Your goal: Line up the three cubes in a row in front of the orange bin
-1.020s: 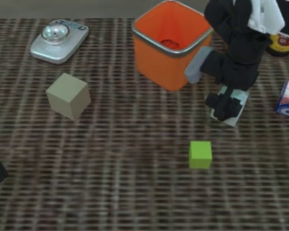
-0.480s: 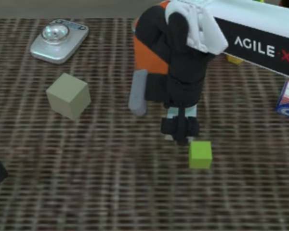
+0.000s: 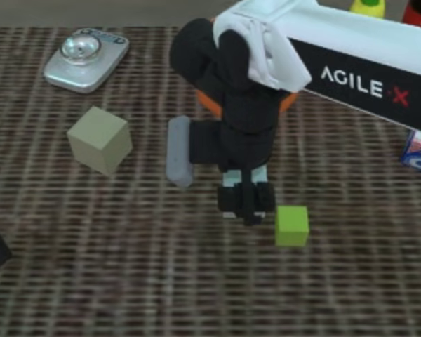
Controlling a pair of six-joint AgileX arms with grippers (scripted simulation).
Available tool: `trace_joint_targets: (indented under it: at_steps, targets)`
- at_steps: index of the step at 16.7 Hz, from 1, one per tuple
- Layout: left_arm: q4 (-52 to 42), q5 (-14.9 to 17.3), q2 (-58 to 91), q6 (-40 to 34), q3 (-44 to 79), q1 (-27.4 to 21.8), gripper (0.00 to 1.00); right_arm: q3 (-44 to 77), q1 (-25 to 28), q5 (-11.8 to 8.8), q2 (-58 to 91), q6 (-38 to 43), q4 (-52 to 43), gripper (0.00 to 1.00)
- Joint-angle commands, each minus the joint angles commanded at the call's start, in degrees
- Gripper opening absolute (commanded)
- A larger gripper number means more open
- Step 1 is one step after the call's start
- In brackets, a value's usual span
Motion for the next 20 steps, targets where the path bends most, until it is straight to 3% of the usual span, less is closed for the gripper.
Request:
trace_joint_targets:
  at_steps: [7, 12, 20]
  targets:
    - [0.0, 0.0, 0.0, 0.0, 0.0, 0.0, 1.0, -10.0, 0.2, 0.0, 2.3, 0.0, 12.6, 0.0]
    - [0.0, 0.0, 0.0, 0.0, 0.0, 0.0, 1.0, -11.3, 0.3, 0.0, 2.8, -0.1, 14.1, 0.0]
    - [0.0, 0.0, 0.0, 0.0, 0.0, 0.0, 1.0, -11.3, 0.3, 0.0, 2.8, -0.1, 14.1, 0.6]
